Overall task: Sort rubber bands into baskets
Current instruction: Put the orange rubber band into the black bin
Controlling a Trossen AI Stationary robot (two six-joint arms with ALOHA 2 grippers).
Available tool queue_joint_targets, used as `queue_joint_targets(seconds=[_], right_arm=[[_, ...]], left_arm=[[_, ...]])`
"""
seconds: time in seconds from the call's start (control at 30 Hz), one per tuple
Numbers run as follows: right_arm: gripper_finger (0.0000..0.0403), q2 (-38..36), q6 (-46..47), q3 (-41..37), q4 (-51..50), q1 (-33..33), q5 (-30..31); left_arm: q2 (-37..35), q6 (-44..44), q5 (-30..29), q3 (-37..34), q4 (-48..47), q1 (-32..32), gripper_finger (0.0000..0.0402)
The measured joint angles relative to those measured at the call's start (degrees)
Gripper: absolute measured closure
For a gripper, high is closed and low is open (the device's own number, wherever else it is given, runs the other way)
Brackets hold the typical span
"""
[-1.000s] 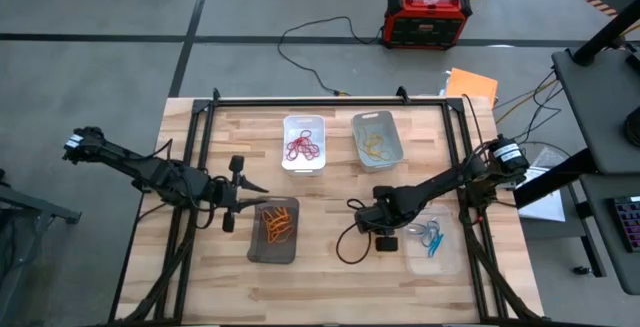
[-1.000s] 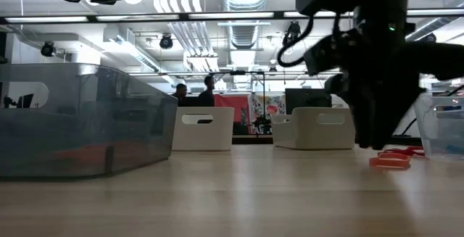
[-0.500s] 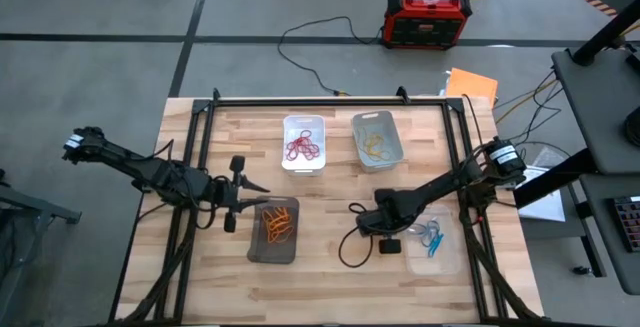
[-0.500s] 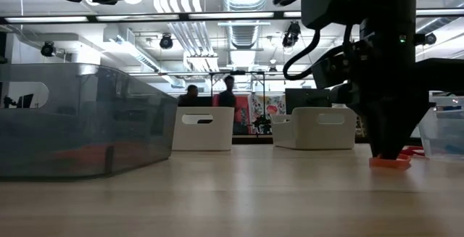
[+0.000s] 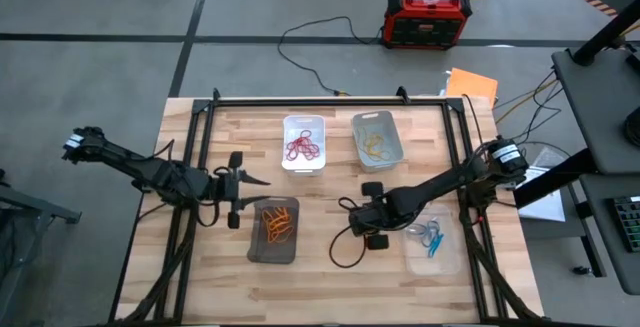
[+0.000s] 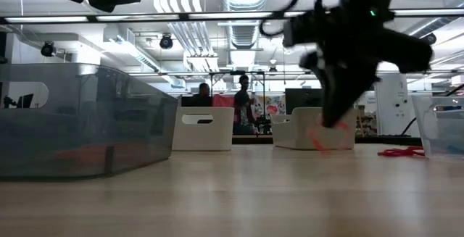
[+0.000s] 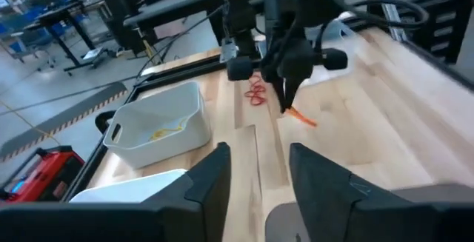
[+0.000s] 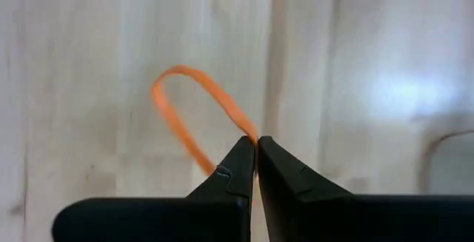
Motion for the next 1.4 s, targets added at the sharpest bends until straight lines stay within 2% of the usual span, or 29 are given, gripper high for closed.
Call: queue_joint_targets(seconds=[0.17, 0.27, 0.4, 0.53, 0.67, 0.8, 1.07, 1.4], right_arm=[[0.0394, -0.3, -4.0, 5.4, 0.2, 0.0, 7.8], [0.0394, -0.3, -7.7, 8.0, 2.5, 0.0, 14.6], [0.0394, -0.3, -16.0, 9.2, 11.3, 0.0, 24.0], [0.0394, -0.3, -26.3, 9.3, 24.6, -0.3, 29.2], [0.0394, -0.3, -35.8, 9.1, 37.1, -0.8, 29.1], [0.0394, -0.3, -42.0, 9.1, 44.1, -1.1, 27.9], [0.0394, -0.3, -46.5, 9.1, 49.4, -1.9, 25.3], [0.0394, 0.4, -50.6, 9.1, 52.9, -2.4, 24.1]], left_arm=[[1.2, -1.6, -0.1, 0.0, 2.8, 0.0, 0.0237], [2.7, -2.1, -0.1, 0.0, 5.3, 0.0, 0.0217], [5.4, -4.1, 0.0, 0.0, 8.1, 0.0, 0.0207], [8.9, -5.2, 0.0, 0.0, 10.6, 0.0, 0.0207], [12.6, -5.1, 0.0, 0.0, 15.8, 0.0, 0.0207], [15.4, -5.0, 0.0, 0.0, 19.5, 0.0, 0.0207], [19.1, -5.0, 3.0, 0.0, 26.3, 0.1, 0.0207], [24.3, -5.0, 3.0, 0.0, 34.0, 0.4, 0.0207]])
